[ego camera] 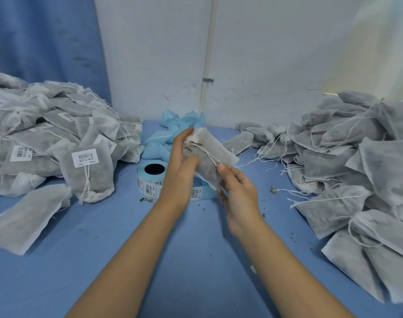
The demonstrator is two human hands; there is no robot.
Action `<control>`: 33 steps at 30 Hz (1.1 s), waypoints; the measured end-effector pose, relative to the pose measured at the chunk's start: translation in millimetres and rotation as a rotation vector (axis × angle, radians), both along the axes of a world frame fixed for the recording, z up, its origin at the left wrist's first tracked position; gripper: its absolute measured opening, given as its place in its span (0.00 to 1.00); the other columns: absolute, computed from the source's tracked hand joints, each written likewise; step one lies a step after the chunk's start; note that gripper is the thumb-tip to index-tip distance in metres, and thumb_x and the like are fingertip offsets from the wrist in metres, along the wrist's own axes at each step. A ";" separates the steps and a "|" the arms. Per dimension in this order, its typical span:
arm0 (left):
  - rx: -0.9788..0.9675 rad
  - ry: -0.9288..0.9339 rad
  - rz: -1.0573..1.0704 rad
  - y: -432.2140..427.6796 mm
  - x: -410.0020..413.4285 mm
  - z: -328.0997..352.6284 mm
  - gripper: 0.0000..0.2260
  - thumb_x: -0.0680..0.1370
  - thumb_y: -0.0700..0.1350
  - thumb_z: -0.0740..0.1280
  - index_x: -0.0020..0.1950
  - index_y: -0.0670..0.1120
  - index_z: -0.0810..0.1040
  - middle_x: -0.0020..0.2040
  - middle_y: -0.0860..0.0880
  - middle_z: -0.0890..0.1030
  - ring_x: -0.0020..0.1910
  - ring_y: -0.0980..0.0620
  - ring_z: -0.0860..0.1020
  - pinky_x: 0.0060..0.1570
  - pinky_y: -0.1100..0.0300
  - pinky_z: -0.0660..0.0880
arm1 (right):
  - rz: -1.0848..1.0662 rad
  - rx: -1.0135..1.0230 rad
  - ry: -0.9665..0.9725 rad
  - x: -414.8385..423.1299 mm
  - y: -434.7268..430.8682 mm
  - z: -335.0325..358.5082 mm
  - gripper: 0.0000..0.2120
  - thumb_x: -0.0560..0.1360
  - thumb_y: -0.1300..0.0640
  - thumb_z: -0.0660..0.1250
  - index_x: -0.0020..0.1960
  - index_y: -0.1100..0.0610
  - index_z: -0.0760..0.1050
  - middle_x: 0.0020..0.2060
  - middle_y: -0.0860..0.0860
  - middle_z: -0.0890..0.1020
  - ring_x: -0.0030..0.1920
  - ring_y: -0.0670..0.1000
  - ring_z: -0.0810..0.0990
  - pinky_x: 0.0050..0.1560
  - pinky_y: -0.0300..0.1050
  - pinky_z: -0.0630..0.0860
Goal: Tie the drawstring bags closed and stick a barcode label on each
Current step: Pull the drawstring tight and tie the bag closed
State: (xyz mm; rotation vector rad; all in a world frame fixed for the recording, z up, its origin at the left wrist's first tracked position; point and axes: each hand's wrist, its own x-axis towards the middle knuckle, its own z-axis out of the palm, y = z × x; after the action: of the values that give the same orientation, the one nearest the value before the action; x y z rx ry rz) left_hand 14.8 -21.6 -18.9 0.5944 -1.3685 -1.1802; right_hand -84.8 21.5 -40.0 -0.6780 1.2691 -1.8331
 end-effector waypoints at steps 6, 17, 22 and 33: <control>-0.039 -0.021 0.159 -2.4 -4.1 -3.9 0.21 0.76 0.41 0.68 0.65 0.57 0.67 0.61 0.62 0.71 0.63 0.59 0.71 0.66 0.53 0.69 | 0.041 -0.021 0.015 2.4 1.0 -0.5 0.02 0.74 0.57 0.71 0.42 0.52 0.80 0.32 0.43 0.80 0.33 0.38 0.77 0.36 0.33 0.73; 0.224 0.132 0.191 -11.3 -3.1 -4.8 0.04 0.72 0.41 0.73 0.43 0.47 0.79 0.33 0.57 0.83 0.33 0.63 0.80 0.32 0.70 0.74 | 0.098 0.075 0.330 -1.8 1.6 -11.2 0.06 0.74 0.65 0.66 0.43 0.55 0.72 0.40 0.50 0.79 0.26 0.44 0.75 0.26 0.33 0.68; 0.295 0.173 0.138 -15.2 0.7 -9.1 0.04 0.74 0.41 0.71 0.48 0.48 0.79 0.42 0.52 0.84 0.42 0.55 0.82 0.42 0.62 0.79 | 0.141 0.093 0.830 -2.5 1.5 -27.5 0.16 0.73 0.67 0.62 0.55 0.50 0.69 0.37 0.45 0.76 0.30 0.44 0.80 0.32 0.30 0.68; 0.176 -0.291 0.126 -7.9 6.3 -13.8 0.12 0.63 0.38 0.65 0.21 0.49 0.70 0.21 0.57 0.69 0.26 0.55 0.68 0.29 0.61 0.64 | -0.063 0.050 0.986 -18.9 -7.3 -35.0 0.09 0.77 0.65 0.62 0.56 0.57 0.75 0.51 0.50 0.81 0.49 0.48 0.76 0.50 0.42 0.72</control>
State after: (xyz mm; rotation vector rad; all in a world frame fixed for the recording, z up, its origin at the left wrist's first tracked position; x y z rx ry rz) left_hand 21.2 -29.5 -32.8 0.9953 -1.4529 -1.1503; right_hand -103.6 14.3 -75.0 -1.6386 1.9351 -1.5102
